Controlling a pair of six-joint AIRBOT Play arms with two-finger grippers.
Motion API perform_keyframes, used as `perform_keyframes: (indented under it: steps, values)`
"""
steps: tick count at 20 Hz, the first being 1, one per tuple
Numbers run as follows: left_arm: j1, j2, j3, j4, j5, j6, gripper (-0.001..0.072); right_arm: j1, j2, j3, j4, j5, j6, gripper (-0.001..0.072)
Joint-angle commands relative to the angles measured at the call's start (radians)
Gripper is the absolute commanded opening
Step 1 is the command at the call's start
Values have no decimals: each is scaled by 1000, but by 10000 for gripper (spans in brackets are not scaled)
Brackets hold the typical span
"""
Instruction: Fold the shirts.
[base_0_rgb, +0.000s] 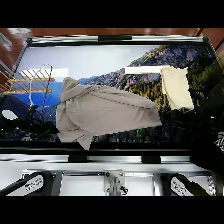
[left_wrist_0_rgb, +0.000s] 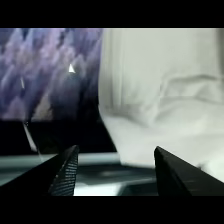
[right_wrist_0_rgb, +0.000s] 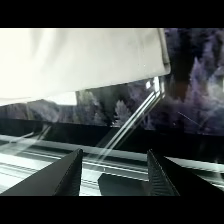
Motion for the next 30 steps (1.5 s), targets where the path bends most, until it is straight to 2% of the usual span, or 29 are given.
perform_keyframes:
  steps: [1, 2, 3, 4, 5, 7, 8, 9, 10, 12, 13, 19, 20, 22, 23, 24, 27, 30]
  values:
    - [-2, -65, -6, -55, 79, 25, 522, -1, -42, -1, 15, 7, 7, 511]
    - [-2, -77, -6, -81, 95, 25, 482, -1, -55, -1, 14, 8, 17, 511]
    - [-2, -82, -6, -109, 117, 24, 409, 0, -71, -1, 13, 8, 23, 511]
    - [-2, -83, -6, -139, 137, 24, 367, -1, -88, -1, 12, 10, 28, 538]
    - [-2, -83, -6, -170, 148, 37, 367, 0, -108, -1, 13, 15, 28, 585]
    - [-2, -88, -6, -223, 154, 76, 367, 0, -148, -1, 14, 45, 47, 584]
    - [-2, -91, -6, -225, 154, 76, 337, 0, -167, -1, 19, 64, 57, 585]
    - [-2, -92, -6, -225, 153, 77, 223, 0, -185, -1, 22, 82, 64, 584]
    - [-2, -92, -5, -225, 151, 77, 160, 0, -201, -1, 21, 93, 67, 584]
    - [-2, -92, 4, -225, 136, 98, 101, 0, -234, -1, 21, 116, 79, 584]
    - [-1, -91, 11, -226, 120, 127, 29, 8, -251, -1, 21, 133, 88, 584]
    - [-1, -85, 85, -222, 66, 159, 28, 116, -339, -1, 24, 251, 142, 576]
    - [-1, -84, 100, -222, 60, 161, 28, 116, -341, -1, 27, 269, 155, 545]
    - [-1, -83, 125, -221, 48, 171, 28, 115, -341, -1, 26, 281, 175, 240]
    - [-1, -83, 138, -221, 45, 171, 27, 115, -341, -1, 29, 285, 185, 125]
    - [-1, -82, 150, -221, 45, 171, 27, 116, -341, -1, 34, 285, 185, 66]
    - [-2, -62, 208, -221, 44, 170, 26, 116, -304, 14, 43, 271, 148, 66]
    - [-1, 11, 368, -222, 49, 169, 26, 116, -165, 134, 100, 247, 4, 65]
